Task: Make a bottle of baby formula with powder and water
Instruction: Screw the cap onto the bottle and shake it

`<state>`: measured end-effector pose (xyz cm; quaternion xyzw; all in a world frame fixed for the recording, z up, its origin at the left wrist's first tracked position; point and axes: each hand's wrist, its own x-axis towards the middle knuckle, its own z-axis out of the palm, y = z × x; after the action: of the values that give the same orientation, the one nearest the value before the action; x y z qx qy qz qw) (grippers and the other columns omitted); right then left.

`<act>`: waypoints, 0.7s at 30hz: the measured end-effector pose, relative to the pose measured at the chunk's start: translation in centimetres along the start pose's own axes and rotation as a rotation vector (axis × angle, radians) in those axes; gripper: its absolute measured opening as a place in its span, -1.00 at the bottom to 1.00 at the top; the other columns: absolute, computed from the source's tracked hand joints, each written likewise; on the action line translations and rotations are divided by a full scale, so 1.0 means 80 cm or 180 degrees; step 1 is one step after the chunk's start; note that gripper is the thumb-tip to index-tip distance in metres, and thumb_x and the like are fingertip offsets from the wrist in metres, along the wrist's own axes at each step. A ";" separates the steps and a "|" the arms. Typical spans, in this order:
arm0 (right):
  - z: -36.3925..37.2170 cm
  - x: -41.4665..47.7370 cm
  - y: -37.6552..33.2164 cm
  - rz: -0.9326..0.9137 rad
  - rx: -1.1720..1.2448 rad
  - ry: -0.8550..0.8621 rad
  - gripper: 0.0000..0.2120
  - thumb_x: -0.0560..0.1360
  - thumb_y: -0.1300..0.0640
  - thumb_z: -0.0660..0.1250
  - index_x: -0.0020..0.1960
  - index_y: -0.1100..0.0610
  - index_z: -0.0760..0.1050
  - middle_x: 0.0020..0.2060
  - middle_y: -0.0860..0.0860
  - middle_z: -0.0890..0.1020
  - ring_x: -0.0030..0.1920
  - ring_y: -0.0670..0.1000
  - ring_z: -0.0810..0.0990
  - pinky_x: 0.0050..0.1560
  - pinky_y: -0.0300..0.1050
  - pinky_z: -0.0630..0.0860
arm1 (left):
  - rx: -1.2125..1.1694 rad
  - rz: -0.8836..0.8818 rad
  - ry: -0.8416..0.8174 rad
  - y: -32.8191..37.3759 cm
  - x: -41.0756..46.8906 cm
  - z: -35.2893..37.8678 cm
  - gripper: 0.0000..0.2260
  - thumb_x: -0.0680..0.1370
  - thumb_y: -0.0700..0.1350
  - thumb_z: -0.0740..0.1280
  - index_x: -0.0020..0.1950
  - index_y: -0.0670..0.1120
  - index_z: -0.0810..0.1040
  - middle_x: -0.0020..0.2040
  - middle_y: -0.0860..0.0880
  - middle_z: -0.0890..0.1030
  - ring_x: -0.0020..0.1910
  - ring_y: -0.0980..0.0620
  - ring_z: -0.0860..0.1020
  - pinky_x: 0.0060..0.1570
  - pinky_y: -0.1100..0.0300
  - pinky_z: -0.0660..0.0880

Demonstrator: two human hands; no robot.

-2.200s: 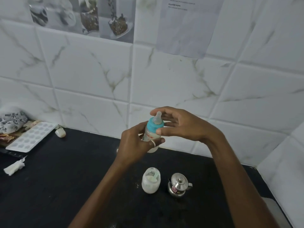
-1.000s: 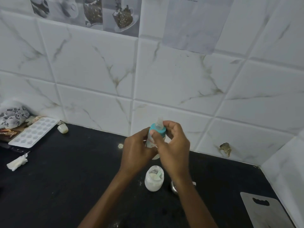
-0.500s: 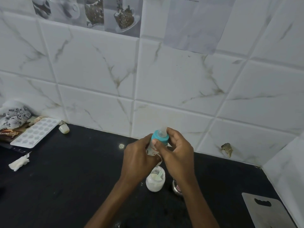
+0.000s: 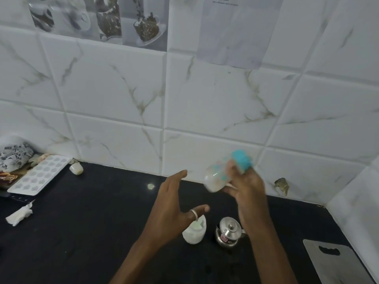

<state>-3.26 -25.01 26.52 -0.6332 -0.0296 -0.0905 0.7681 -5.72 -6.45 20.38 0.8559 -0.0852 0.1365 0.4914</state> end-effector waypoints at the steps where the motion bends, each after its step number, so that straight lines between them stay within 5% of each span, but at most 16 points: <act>1: -0.002 0.005 -0.009 0.0007 0.0423 0.0212 -0.52 0.47 -0.16 0.43 0.29 0.07 0.54 0.11 0.03 0.74 0.14 0.08 0.72 0.02 0.04 0.68 | 0.0041 -0.0048 0.0019 -0.005 -0.001 -0.003 -0.10 0.32 0.41 0.49 0.56 0.25 0.17 0.47 0.27 0.31 0.43 0.30 0.29 0.31 0.37 0.28; 3: 0.005 0.006 -0.020 0.0055 0.0952 0.0374 -0.53 0.48 -0.18 0.36 0.28 0.06 0.53 0.12 0.06 0.74 0.16 0.09 0.72 -0.01 0.02 0.68 | 0.0153 -0.0098 0.0095 -0.011 -0.003 -0.008 -0.13 0.36 0.32 0.54 0.56 0.21 0.21 0.46 0.23 0.34 0.41 0.26 0.33 0.32 0.32 0.32; 5: 0.022 -0.008 -0.019 0.0142 0.0691 -0.0002 -0.51 0.50 -0.23 0.37 0.25 0.10 0.55 0.11 0.13 0.73 0.15 0.14 0.71 -0.03 0.02 0.69 | 0.0233 -0.0157 0.0159 -0.016 0.000 -0.012 -0.20 0.39 0.20 0.58 0.53 0.10 0.30 0.42 0.17 0.40 0.40 0.20 0.38 0.35 0.24 0.38; 9: 0.041 -0.031 -0.011 0.0147 -0.0213 -0.0926 -0.44 0.36 -0.38 0.48 0.15 0.01 0.65 0.10 0.08 0.73 0.15 0.11 0.71 0.15 0.11 0.66 | -0.0054 -0.0281 -0.0203 -0.023 0.010 -0.018 -0.45 0.41 0.04 0.55 0.26 -0.22 0.51 0.17 -0.24 0.57 0.20 -0.36 0.53 0.15 -0.30 0.53; 13: 0.038 -0.015 -0.034 0.0105 0.1243 -0.0313 -0.62 0.47 -0.28 0.40 0.08 -0.03 0.72 0.11 0.10 0.74 0.18 0.13 0.70 0.03 0.03 0.68 | 0.0294 -0.0189 0.0302 -0.021 -0.004 -0.021 -0.28 0.41 0.23 0.54 0.49 0.11 0.36 0.39 0.19 0.41 0.37 0.21 0.39 0.34 0.22 0.38; 16: 0.049 -0.022 -0.031 0.0042 0.0792 -0.0325 -0.62 0.48 -0.30 0.37 0.08 -0.05 0.70 0.09 0.12 0.74 0.15 0.13 0.71 0.04 0.03 0.68 | 0.0233 -0.0272 0.0272 -0.022 -0.005 -0.022 -0.31 0.42 0.14 0.58 0.48 0.09 0.39 0.40 0.14 0.45 0.38 0.14 0.43 0.36 0.13 0.44; 19: 0.053 -0.036 -0.016 0.0117 0.0002 -0.0852 -0.47 0.32 -0.45 0.46 0.11 -0.11 0.68 0.09 0.07 0.74 0.14 0.10 0.71 0.13 0.06 0.66 | 0.0166 -0.0327 -0.0021 -0.028 0.000 -0.024 -0.45 0.41 -0.04 0.56 0.36 -0.06 0.51 0.27 -0.06 0.57 0.30 -0.16 0.54 0.23 -0.16 0.54; 21: 0.046 -0.032 -0.020 0.0018 0.0385 -0.0606 -0.46 0.35 -0.38 0.49 0.16 -0.05 0.68 0.11 0.09 0.73 0.17 0.10 0.71 0.11 -0.01 0.65 | 0.0189 -0.0325 0.0127 -0.028 -0.004 -0.024 -0.40 0.42 0.01 0.55 0.42 0.00 0.47 0.33 0.06 0.54 0.35 0.01 0.51 0.30 0.00 0.52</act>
<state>-5.83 -21.45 28.35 -0.5915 -0.1060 -0.0258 0.7989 -5.70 -3.66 19.41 0.8705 -0.0276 0.1308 0.4737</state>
